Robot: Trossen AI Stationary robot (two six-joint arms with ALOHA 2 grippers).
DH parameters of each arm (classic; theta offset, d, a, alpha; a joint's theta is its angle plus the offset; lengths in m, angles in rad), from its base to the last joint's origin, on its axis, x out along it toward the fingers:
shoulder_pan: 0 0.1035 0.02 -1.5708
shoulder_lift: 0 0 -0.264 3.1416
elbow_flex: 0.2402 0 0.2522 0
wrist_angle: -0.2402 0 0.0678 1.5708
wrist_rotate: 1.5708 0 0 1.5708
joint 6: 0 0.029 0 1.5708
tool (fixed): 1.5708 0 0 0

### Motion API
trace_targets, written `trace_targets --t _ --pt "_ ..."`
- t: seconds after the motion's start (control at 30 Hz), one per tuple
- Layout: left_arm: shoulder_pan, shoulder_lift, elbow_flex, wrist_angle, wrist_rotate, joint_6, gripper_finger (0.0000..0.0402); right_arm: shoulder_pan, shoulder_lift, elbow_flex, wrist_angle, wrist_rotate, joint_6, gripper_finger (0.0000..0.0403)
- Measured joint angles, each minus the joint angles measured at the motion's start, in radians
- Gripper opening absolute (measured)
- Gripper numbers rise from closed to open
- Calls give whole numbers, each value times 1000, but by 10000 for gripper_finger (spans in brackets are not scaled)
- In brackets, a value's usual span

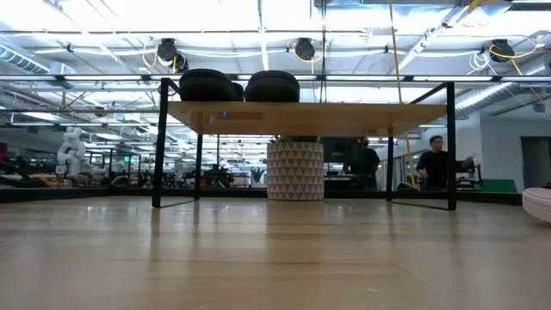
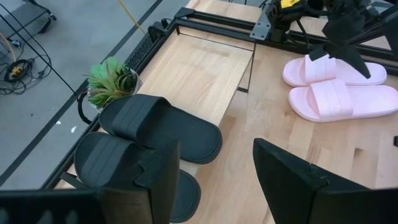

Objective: Pick and place slides into the shelf
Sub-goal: Put the left pink slipper on the shelf

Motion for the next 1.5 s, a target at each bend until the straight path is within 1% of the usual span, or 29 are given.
trace_targets --t 0.07,0.13,0.23,0.3,0.43,0.53,0.63,0.77,0.9,0.97,1.07,1.27,1.37,1.5 --pt "0 0 0 0 0 3 205 7 0 0 53 23 41 219" --pt "0 0 0 0 0 3 205 15 0 0 142 78 53 219" --pt "0 0 0 -1 0 3 205 28 12 1 286 172 6 219" --pt "0 0 0 -1 0 3 205 36 33 14 340 221 -38 219" --pt "0 0 0 -7 1 3 205 50 111 101 327 258 -116 219" --pt "-1 0 0 -7 17 5 205 62 188 203 275 261 -180 219" --pt "-2 0 0 -18 45 6 205 81 272 330 143 264 -219 219" --pt "-17 0 0 -40 59 7 205 115 395 513 -158 264 -203 219" --pt "-41 0 0 -45 61 30 205 164 515 673 -440 263 -86 219" --pt "-53 0 0 -45 61 48 205 190 569 739 -533 261 -16 219" --pt "-71 0 0 -49 61 73 205 227 645 828 -627 260 84 219" --pt "-96 0 0 -53 60 104 205 296 765 936 -771 259 230 219" --pt "-102 0 0 -53 59 97 205 331 793 944 -861 257 276 219" --pt "-108 0 0 -51 54 69 205 370 809 945 -1055 286 276 219"
